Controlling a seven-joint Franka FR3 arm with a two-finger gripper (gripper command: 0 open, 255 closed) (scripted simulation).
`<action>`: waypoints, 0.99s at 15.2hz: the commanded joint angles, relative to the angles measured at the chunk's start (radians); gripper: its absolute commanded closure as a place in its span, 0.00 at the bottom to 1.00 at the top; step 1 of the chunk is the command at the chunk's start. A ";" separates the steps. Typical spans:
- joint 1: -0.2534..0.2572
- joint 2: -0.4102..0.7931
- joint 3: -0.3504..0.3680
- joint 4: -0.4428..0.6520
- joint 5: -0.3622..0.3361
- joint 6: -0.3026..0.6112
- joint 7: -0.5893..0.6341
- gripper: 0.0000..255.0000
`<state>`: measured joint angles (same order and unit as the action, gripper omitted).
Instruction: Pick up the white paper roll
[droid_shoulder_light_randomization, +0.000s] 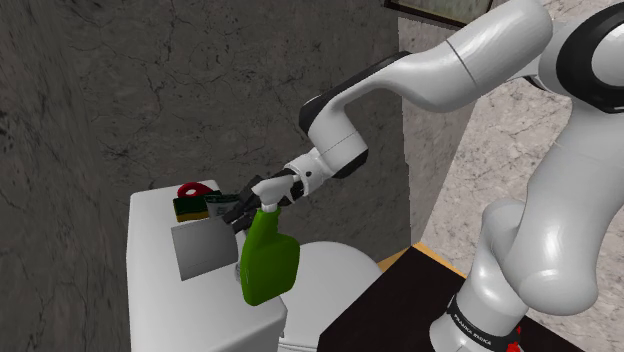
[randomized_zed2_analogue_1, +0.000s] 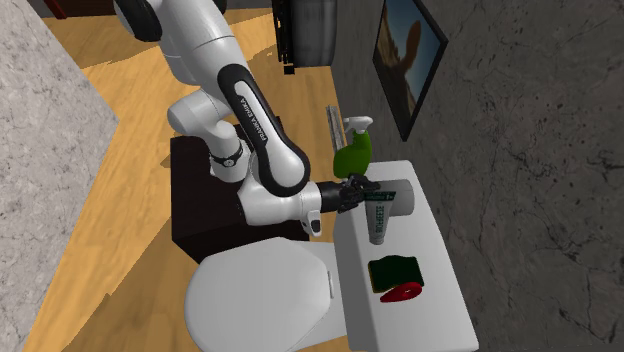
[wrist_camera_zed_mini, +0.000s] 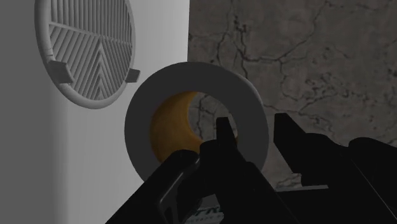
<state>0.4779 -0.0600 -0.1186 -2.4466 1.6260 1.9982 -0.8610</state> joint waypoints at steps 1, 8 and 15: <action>0.000 0.001 0.000 0.000 0.001 0.000 -0.001 1.00; 0.000 0.000 0.000 -0.001 0.000 0.000 -0.001 1.00; 0.000 -0.072 0.003 0.011 -0.041 0.011 0.090 1.00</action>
<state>0.4782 -0.1209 -0.1157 -2.4379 1.5915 2.0085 -0.7850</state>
